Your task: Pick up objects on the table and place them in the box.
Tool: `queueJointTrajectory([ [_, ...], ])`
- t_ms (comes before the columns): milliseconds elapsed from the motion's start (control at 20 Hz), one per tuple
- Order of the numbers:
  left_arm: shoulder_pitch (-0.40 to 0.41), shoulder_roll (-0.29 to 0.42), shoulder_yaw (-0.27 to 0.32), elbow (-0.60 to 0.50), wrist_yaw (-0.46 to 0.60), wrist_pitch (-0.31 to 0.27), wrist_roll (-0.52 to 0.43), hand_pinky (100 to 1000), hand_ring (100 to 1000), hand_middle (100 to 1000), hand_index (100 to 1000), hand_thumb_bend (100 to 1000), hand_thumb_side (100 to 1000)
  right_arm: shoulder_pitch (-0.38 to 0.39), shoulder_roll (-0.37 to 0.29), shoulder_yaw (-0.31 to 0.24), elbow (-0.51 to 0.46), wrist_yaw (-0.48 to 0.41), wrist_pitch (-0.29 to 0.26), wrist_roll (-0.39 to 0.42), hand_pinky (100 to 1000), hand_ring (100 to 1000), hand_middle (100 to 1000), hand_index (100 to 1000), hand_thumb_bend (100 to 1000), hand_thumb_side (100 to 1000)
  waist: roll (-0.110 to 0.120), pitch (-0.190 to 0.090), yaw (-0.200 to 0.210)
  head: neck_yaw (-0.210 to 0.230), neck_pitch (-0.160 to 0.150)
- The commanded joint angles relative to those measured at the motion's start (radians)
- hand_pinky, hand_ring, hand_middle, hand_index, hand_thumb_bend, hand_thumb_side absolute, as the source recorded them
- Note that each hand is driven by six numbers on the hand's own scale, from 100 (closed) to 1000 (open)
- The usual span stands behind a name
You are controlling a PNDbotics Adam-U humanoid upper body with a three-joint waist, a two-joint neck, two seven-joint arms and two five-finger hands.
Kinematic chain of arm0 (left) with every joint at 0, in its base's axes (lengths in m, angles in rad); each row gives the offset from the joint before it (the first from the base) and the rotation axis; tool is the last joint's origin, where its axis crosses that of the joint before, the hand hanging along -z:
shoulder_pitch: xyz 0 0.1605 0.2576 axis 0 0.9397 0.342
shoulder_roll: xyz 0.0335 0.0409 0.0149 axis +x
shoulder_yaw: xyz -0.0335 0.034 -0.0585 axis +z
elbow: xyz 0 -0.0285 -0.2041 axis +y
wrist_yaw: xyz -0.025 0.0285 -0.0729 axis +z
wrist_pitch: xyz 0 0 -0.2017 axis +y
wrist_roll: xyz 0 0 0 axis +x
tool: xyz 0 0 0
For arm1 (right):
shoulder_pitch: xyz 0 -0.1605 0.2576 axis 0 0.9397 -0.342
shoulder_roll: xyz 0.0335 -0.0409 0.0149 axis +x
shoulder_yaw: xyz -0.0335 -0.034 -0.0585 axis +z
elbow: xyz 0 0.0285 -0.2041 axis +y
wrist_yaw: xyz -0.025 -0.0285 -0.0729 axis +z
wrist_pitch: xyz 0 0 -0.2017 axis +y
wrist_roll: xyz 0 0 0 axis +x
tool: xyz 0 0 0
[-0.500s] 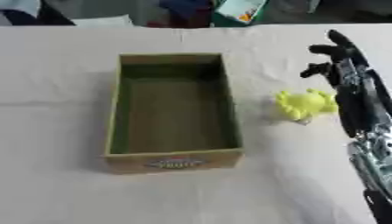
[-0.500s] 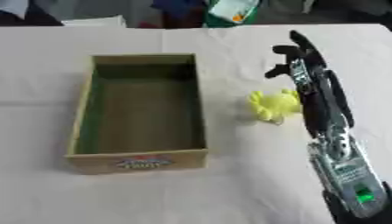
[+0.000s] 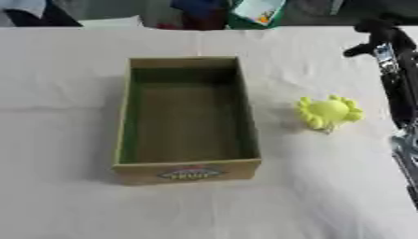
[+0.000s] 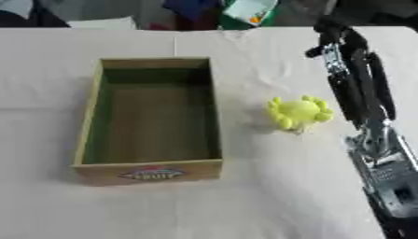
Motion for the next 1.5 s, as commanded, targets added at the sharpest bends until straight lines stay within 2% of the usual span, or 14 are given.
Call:
queueJointTrajectory([
  [50,0.001,0.019,0.001,-0.02,-0.006,-0.001,-0.005,375,454,554,638,100,554,-0.025,-0.083,-0.01,-0.015,0.181,0.042,0.066,881,762,857,869,222,1000,-0.001,-0.019,0.001,0.001,0.001],
  [200,0.002,0.021,0.0,-0.02,-0.007,0.0,-0.007,375,454,554,638,100,554,-0.052,-0.144,-0.002,-0.015,0.3,0.065,0.212,892,797,869,883,320,1000,-0.003,-0.022,0.002,0.0,0.004],
  [250,0.003,0.021,0.0,-0.02,-0.007,0.0,-0.008,375,454,554,638,100,554,-0.06,-0.161,0.0,-0.015,0.324,0.065,0.259,896,809,866,891,373,1000,-0.004,-0.022,0.003,-0.001,0.005],
  [300,0.004,0.021,-0.001,-0.02,-0.007,0.0,-0.008,375,454,554,638,100,554,-0.069,-0.178,0.002,-0.015,0.341,0.065,0.308,897,811,866,890,378,1000,-0.004,-0.023,0.005,-0.002,0.005],
  [400,0.007,0.022,-0.002,-0.02,-0.007,-0.001,-0.01,375,454,554,637,100,554,-0.085,-0.212,0.008,-0.015,0.359,0.06,0.405,908,829,868,914,447,1000,-0.004,-0.025,0.008,-0.004,0.007],
  [500,0.008,0.023,-0.003,-0.02,-0.007,-0.001,-0.011,375,454,555,637,100,554,-0.098,-0.242,0.014,-0.015,0.354,0.057,0.506,918,847,872,941,473,925,-0.004,-0.026,0.011,-0.006,0.008],
  [550,0.009,0.024,-0.003,-0.02,-0.007,-0.002,-0.012,375,454,555,637,100,554,-0.106,-0.261,0.017,-0.015,0.348,0.06,0.567,929,869,886,966,484,835,-0.005,-0.026,0.012,-0.007,0.008],
  [750,0.009,0.026,-0.006,-0.02,-0.006,-0.001,-0.016,375,455,556,637,100,555,-0.133,-0.318,0.026,-0.015,0.319,0.085,0.812,950,906,909,1000,516,651,-0.007,-0.027,0.015,-0.008,0.008],
  [850,0.009,0.027,-0.007,-0.02,-0.006,0.0,-0.018,375,455,556,636,100,555,-0.146,-0.336,0.024,-0.015,0.306,0.104,0.902,952,908,910,1000,524,601,-0.007,-0.027,0.016,-0.008,0.008],
  [1100,0.009,0.028,-0.008,-0.02,-0.005,0.001,-0.02,375,454,556,636,100,555,-0.162,-0.356,0.022,0.009,0.276,0.17,1.03,952,914,927,1000,551,505,-0.008,-0.028,0.018,-0.007,0.005],
  [1300,0.008,0.029,-0.008,-0.02,-0.003,0.002,-0.022,374,455,557,636,100,555,-0.166,-0.359,0.025,0.049,0.245,0.214,1.065,954,886,944,1000,459,399,-0.008,-0.028,0.019,-0.006,0.004],
  [1500,0.007,0.029,-0.009,-0.02,-0.003,0.002,-0.023,374,455,557,636,100,554,-0.166,-0.36,0.035,0.095,0.21,0.252,1.06,960,860,954,1000,337,375,-0.008,-0.028,0.02,-0.007,0.0],
])
